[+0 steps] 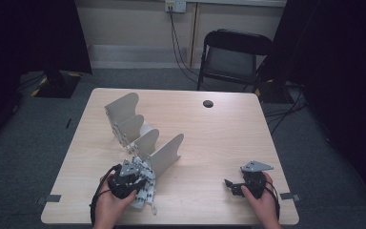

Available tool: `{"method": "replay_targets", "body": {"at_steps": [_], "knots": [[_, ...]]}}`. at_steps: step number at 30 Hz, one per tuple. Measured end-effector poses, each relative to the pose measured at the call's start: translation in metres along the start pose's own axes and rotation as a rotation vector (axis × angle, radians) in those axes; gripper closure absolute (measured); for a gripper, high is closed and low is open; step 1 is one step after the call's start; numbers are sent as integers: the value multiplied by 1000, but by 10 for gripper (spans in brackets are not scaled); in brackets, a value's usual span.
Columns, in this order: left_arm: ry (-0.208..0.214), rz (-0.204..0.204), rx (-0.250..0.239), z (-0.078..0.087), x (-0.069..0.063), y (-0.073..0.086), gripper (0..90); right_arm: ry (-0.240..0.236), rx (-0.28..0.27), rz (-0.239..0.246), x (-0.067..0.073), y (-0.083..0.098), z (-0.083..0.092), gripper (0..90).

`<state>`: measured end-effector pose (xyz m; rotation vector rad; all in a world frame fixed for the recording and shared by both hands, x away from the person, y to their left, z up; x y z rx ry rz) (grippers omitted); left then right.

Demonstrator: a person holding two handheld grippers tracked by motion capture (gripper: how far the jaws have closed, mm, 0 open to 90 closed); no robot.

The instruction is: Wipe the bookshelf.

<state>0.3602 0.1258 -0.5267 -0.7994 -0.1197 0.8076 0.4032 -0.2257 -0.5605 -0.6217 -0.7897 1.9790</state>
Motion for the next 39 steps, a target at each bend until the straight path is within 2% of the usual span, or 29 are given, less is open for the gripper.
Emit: {"method": "replay_targets", "body": {"at_steps": [5,7,10,11,13,14,15,16,17,18,20,21,23,25,28,29,30,32,33,39], "knots": [[3,15,40,-5,3,10,757,0,0,0,0,0,0,130],[12,9,51,-2,3,11,756,0,0,0,0,0,0,130],[10,22,25,6,4,8,756,0,0,0,0,0,0,130],[7,31,-11,20,6,3,756,-1,0,0,0,0,0,130],[12,39,-27,24,6,1,756,-1,0,0,0,0,0,130],[6,38,-45,33,8,-2,756,-1,0,0,0,0,0,130],[-9,43,-85,46,12,-7,756,-1,0,0,0,0,0,130],[-9,43,-85,46,12,-7,756,-1,0,0,0,0,0,130],[-24,46,-130,60,16,-14,755,-1,0,0,0,0,0,130],[-24,46,-130,60,16,-14,755,-1,0,0,0,0,0,130],[-46,42,-163,72,19,-21,754,-1,0,0,0,0,0,130],[-40,45,-202,79,20,-27,752,-1,-1,1,0,0,0,130],[-44,37,-215,83,20,-31,752,-2,-1,1,0,0,0,130],[-68,22,-241,86,23,-39,751,-2,-2,1,0,-1,0,130],[-72,21,-224,81,25,-37,749,-2,1,1,0,0,0,129],[-67,34,-203,70,28,-32,749,-2,0,1,1,-1,-1,130],[-67,34,-203,70,28,-32,750,-2,0,1,1,-1,-1,130],[-62,39,-177,59,30,-26,750,-2,0,1,1,-1,-1,129],[-62,42,-130,49,30,-19,750,-2,1,1,1,-1,-1,130],[-38,58,-78,30,30,-7,751,-2,0,0,1,-1,-1,130]]}}
Point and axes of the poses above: each handheld gripper's, and its own axes: z roughly backward along the jaws, y roughly out of its underside, x roughly to its left, the point moved 9 cm from there along -z, roughly forward along the jaws, and after that the axes turned 10 degrees about y, right-handed, at the moved point
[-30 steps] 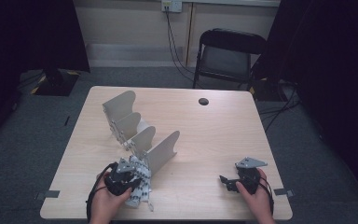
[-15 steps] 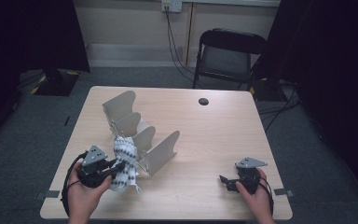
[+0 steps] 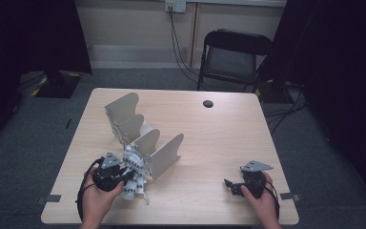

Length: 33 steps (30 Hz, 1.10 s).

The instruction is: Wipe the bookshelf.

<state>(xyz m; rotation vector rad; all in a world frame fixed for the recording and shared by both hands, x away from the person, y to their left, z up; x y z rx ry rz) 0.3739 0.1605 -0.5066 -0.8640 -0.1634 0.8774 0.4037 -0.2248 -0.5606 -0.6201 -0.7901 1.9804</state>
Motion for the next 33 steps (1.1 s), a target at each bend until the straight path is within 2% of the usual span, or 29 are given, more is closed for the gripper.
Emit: {"method": "replay_targets", "body": {"at_steps": [4,8,10,15,19,22,24,26,28,33], "knots": [[10,2,21,-7,-1,4,751,0,0,0,0,0,0,129],[17,1,74,-13,-2,13,750,0,0,0,0,0,0,129],[16,5,84,-15,-3,17,750,0,0,0,0,0,0,130],[4,-3,95,-8,-3,22,750,0,0,0,0,0,0,130],[-8,-6,55,9,-4,16,750,0,0,0,0,0,0,130],[-30,-35,14,25,-7,4,751,0,0,0,0,0,0,130],[-32,-42,-21,35,-10,-5,751,0,0,0,0,0,0,130],[-55,-60,-64,45,-11,-15,752,0,0,0,0,0,0,130],[-67,-70,-71,51,-11,-19,755,0,0,0,0,0,0,129],[-64,-74,-144,65,-15,-35,757,0,0,0,0,0,0,130]]}}
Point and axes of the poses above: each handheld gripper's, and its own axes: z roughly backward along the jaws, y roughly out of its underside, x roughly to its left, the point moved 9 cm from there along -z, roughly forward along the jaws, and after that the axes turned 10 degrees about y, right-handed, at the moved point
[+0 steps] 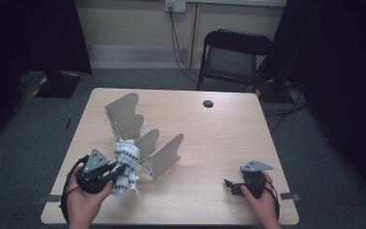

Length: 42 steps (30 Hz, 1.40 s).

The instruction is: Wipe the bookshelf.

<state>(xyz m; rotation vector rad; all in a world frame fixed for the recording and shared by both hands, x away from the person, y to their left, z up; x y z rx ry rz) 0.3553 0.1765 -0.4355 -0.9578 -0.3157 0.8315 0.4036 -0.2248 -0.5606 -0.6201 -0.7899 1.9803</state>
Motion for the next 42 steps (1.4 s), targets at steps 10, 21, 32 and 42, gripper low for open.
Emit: {"method": "replay_targets", "body": {"at_steps": [10,21,32,42], "knots": [[25,32,34,-35,9,17,755,0,0,0,0,0,0,130],[27,49,108,-57,13,35,755,0,0,-1,0,0,0,130],[34,51,170,-72,13,49,754,0,0,-1,0,0,0,130],[34,82,200,-70,15,58,753,0,0,0,0,0,0,130]]}}
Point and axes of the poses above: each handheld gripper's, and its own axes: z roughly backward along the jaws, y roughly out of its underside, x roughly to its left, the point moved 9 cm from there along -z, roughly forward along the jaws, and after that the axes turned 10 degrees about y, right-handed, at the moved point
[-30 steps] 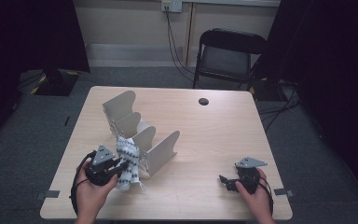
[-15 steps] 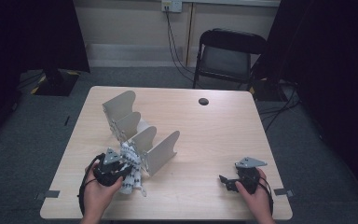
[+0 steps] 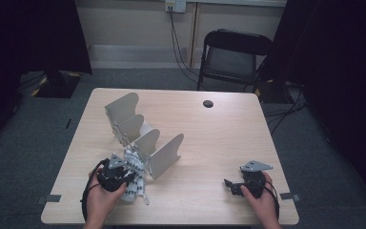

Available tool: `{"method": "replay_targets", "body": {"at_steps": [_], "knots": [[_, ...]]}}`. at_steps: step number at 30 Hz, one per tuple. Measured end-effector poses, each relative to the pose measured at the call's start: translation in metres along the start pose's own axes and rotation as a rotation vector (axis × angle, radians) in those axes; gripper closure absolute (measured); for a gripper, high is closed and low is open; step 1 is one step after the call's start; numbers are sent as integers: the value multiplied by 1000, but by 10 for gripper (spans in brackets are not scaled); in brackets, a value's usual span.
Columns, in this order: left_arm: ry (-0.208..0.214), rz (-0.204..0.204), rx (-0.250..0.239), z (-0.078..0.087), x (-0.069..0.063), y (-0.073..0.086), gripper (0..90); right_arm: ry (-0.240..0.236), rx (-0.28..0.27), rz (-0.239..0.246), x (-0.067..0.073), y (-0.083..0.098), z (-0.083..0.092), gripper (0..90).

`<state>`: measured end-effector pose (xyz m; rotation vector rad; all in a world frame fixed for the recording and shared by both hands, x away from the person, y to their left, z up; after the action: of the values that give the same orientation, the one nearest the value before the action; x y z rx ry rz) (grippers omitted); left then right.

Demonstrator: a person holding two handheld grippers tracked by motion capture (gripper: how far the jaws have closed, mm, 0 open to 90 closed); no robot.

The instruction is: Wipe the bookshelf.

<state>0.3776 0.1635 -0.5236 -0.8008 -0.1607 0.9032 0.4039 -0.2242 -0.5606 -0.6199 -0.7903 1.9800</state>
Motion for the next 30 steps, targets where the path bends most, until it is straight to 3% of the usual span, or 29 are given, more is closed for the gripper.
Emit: {"method": "replay_targets", "body": {"at_steps": [8,12,19,23,30], "knots": [[-6,39,-45,25,5,1,753,0,0,0,0,0,0,130],[-37,60,-71,42,10,-2,753,0,0,0,0,0,0,129],[-32,81,-235,77,14,-23,746,0,0,0,0,0,0,130],[-18,51,-259,73,10,-33,744,0,0,0,0,0,0,130],[-12,23,-200,48,8,-36,741,0,0,0,0,0,0,130]]}}
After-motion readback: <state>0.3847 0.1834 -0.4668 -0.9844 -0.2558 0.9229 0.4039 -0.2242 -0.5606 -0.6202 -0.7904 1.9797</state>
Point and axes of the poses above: each handheld gripper's, and its own axes: z roughly backward along the jaws, y roughly out of its underside, x roughly to its left, the point moved 9 cm from there along -z, roughly forward along the jaws, and after that the axes turned 10 degrees about y, right-handed, at the moved point
